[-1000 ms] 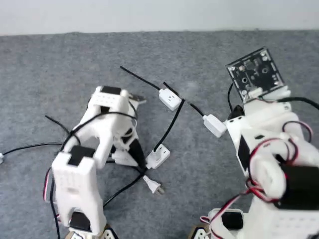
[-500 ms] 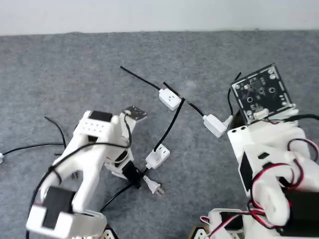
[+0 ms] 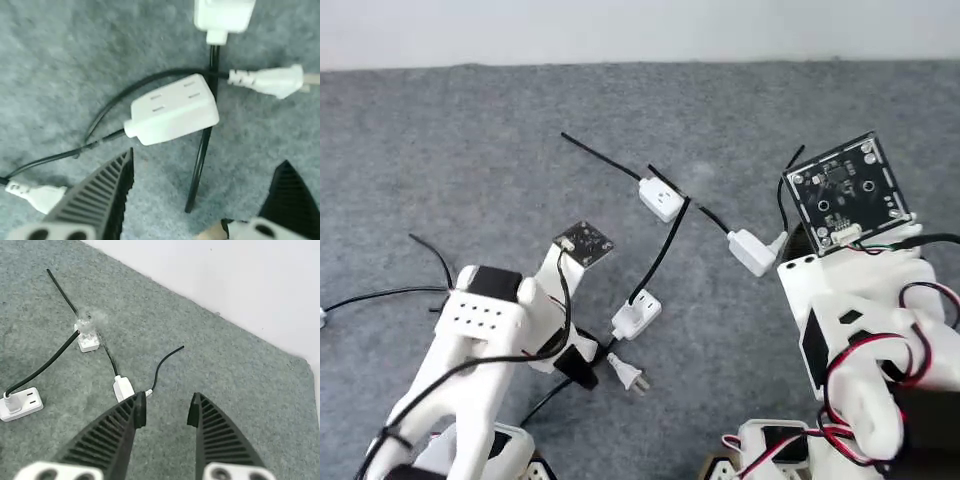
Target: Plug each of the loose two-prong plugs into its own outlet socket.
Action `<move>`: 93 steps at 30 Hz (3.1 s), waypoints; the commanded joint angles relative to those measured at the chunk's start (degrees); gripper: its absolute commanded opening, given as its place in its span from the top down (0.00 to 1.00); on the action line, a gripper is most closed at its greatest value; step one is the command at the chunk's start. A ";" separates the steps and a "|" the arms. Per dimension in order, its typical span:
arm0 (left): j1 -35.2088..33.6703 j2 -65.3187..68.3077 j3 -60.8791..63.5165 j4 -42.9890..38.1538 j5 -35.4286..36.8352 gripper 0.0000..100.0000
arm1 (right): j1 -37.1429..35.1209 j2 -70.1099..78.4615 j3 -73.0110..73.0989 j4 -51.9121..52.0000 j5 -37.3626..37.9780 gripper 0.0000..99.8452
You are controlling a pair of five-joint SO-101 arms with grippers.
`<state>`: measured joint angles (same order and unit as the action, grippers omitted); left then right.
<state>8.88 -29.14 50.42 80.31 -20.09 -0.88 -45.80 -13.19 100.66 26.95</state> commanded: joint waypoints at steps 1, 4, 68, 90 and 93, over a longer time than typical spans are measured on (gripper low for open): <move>0.35 -3.08 -3.21 -1.49 -0.62 0.59 | 0.48 -0.22 1.41 2.33 -0.62 0.85; 0.62 -0.97 -5.85 -2.37 -0.53 0.59 | 0.48 -0.22 3.60 2.07 -0.62 0.85; -14.15 -34.90 -8.92 8.88 1.05 0.59 | -9.98 -0.13 11.96 1.80 -2.64 0.85; -30.77 -34.99 -0.66 -5.54 18.73 0.59 | -31.34 -0.13 30.51 -2.51 -3.08 0.85; -31.91 -34.99 -0.40 -5.89 19.25 0.59 | -31.43 -0.04 33.76 -4.35 -3.08 0.85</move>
<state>-21.36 -63.60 50.33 76.35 -2.15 -31.74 -45.54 19.34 98.29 24.04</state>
